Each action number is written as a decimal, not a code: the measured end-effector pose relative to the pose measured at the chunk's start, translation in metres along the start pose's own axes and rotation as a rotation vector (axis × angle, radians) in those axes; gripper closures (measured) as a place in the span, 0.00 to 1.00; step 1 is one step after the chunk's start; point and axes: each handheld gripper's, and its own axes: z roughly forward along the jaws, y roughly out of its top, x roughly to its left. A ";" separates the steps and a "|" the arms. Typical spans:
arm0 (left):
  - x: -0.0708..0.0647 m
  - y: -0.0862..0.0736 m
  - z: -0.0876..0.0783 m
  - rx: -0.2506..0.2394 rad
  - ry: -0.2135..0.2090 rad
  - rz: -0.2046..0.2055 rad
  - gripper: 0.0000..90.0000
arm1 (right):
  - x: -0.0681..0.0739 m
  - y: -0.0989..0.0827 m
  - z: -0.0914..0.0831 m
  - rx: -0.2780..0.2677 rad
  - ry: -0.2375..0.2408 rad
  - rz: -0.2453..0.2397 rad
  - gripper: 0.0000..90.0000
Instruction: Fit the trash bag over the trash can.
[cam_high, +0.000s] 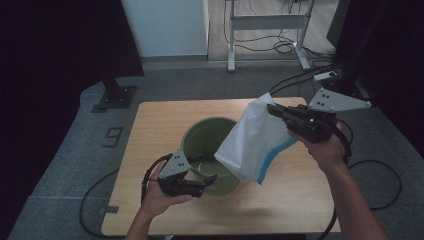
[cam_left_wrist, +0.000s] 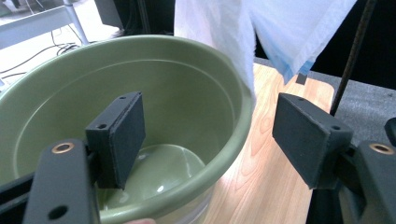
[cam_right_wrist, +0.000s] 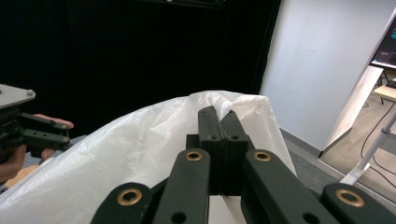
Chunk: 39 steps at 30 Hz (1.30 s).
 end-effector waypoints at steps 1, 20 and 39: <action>-0.001 0.001 0.001 -0.001 -0.001 0.002 0.28 | 0.000 0.000 0.001 0.001 -0.001 0.002 0.99; -0.007 0.018 0.024 -0.022 0.014 -0.013 0.44 | -0.001 -0.003 0.002 0.000 -0.001 0.003 0.99; 0.010 0.040 0.036 -0.048 -0.079 -0.033 1.00 | -0.002 0.000 -0.001 -0.018 0.004 -0.004 0.99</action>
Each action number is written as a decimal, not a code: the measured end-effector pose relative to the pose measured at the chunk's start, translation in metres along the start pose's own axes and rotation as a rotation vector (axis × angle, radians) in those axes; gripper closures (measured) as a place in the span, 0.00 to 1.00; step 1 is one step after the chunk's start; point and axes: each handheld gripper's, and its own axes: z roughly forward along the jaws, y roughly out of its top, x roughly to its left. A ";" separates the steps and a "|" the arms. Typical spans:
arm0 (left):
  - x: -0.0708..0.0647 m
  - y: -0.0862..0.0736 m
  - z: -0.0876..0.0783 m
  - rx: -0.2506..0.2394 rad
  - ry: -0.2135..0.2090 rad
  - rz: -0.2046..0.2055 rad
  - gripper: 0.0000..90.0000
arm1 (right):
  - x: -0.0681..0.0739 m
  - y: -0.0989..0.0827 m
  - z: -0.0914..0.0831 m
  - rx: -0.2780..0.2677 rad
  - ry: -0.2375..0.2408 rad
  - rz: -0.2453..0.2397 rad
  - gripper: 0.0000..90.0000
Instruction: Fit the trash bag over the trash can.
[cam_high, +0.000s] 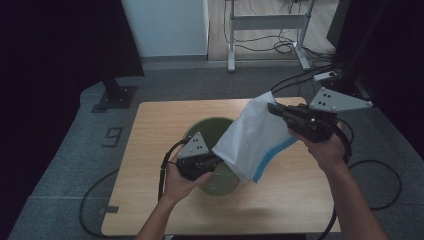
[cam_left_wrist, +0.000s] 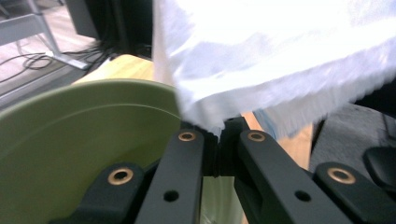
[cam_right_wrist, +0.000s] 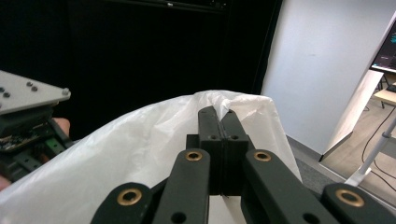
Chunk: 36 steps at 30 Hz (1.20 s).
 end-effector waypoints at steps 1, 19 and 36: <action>0.001 0.002 -0.001 -0.006 0.010 -0.003 1.00 | 0.000 0.000 -0.001 -0.002 0.000 0.001 0.99; 0.023 0.036 -0.028 -0.118 0.184 0.017 1.00 | 0.004 0.014 -0.006 -0.031 -0.007 -0.024 0.99; 0.036 0.032 -0.030 -0.097 0.203 0.002 1.00 | 0.002 0.009 0.012 -0.011 0.011 -0.021 0.99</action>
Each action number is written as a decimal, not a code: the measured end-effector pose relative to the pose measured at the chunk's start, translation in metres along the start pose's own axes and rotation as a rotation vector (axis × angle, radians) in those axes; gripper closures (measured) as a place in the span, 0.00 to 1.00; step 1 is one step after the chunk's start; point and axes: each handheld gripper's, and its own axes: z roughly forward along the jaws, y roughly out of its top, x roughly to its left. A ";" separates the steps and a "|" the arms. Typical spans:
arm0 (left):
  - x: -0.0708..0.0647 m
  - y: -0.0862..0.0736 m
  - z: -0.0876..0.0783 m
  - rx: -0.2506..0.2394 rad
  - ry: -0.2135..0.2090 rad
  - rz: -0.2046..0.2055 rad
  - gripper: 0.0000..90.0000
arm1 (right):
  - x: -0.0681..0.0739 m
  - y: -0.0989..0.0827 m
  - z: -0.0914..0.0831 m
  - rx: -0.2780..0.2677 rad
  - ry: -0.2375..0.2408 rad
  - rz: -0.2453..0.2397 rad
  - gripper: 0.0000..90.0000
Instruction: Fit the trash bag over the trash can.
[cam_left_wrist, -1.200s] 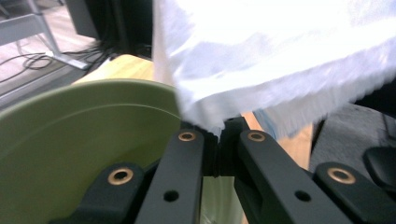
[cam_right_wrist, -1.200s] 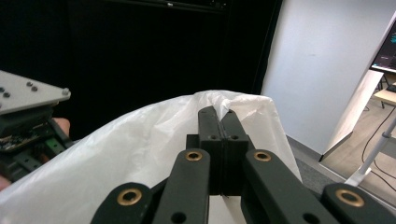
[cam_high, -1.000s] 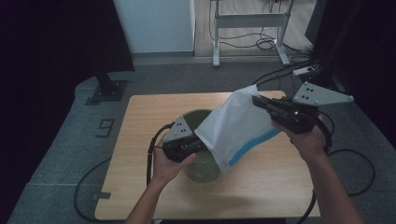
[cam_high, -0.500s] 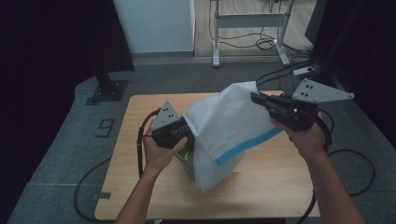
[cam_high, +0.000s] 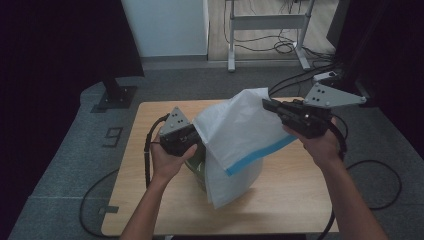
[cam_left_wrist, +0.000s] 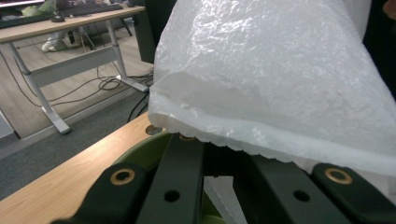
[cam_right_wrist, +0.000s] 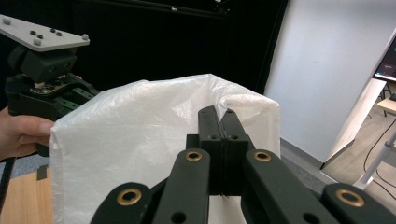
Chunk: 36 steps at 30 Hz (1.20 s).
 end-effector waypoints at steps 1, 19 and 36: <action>0.001 0.000 0.000 0.002 -0.006 -0.004 1.00 | 0.000 0.000 0.001 0.002 0.000 0.002 0.99; 0.035 0.004 -0.001 -0.016 0.066 -0.034 1.00 | -0.002 0.012 0.038 0.039 0.006 -0.019 0.99; 0.048 0.018 -0.001 -0.055 0.133 -0.017 1.00 | -0.005 0.026 0.051 0.024 0.007 -0.037 0.99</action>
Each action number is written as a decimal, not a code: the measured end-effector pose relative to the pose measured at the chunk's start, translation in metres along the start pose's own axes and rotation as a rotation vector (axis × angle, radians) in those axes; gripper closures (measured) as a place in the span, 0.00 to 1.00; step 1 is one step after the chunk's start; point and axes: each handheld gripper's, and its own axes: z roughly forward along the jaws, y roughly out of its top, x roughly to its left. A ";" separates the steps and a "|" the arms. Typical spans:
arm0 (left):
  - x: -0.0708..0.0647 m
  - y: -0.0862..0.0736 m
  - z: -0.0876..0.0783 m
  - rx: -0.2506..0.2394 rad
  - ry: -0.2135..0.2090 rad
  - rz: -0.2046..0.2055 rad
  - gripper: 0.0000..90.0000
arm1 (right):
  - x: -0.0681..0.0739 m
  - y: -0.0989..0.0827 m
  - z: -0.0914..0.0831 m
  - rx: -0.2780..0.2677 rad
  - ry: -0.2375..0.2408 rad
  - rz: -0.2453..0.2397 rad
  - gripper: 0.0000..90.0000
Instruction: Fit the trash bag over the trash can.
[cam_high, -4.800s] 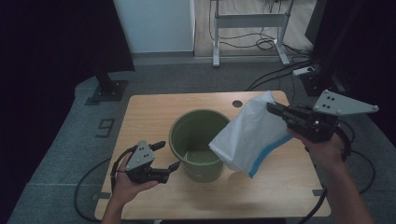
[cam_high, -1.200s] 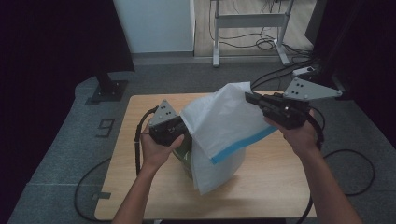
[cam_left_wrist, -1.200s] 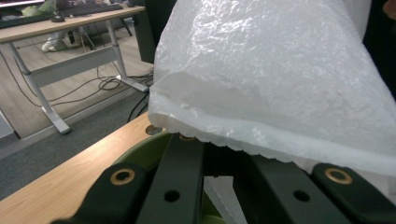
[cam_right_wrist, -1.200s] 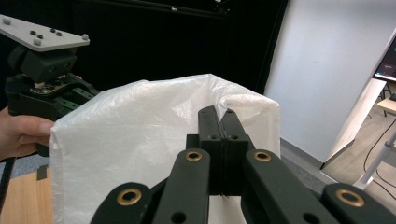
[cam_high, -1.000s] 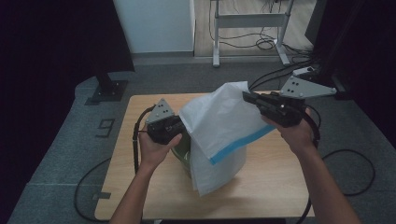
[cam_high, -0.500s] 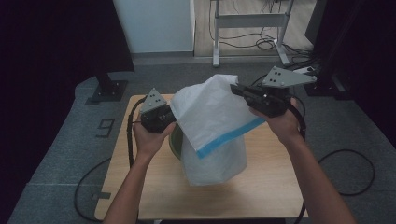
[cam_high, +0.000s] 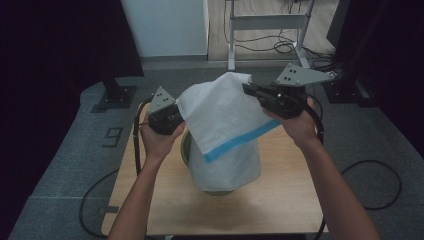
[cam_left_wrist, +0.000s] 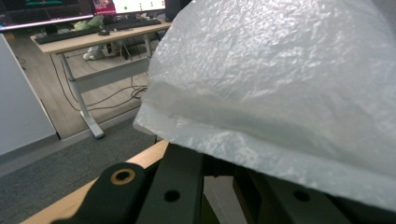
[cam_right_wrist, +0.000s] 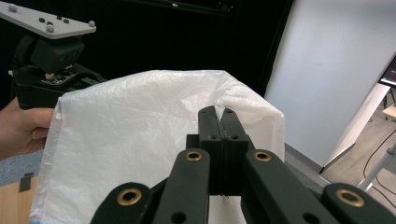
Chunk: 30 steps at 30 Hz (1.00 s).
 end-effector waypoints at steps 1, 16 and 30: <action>0.001 0.002 0.000 -0.001 0.003 0.001 1.00 | -0.001 0.001 0.001 -0.001 0.001 -0.001 0.99; 0.023 0.013 0.016 -0.024 0.040 -0.006 1.00 | -0.024 0.003 0.027 0.020 -0.001 0.019 0.99; 0.042 0.033 0.006 -0.060 0.071 -0.003 1.00 | -0.029 0.028 0.046 -0.007 -0.017 -0.013 0.99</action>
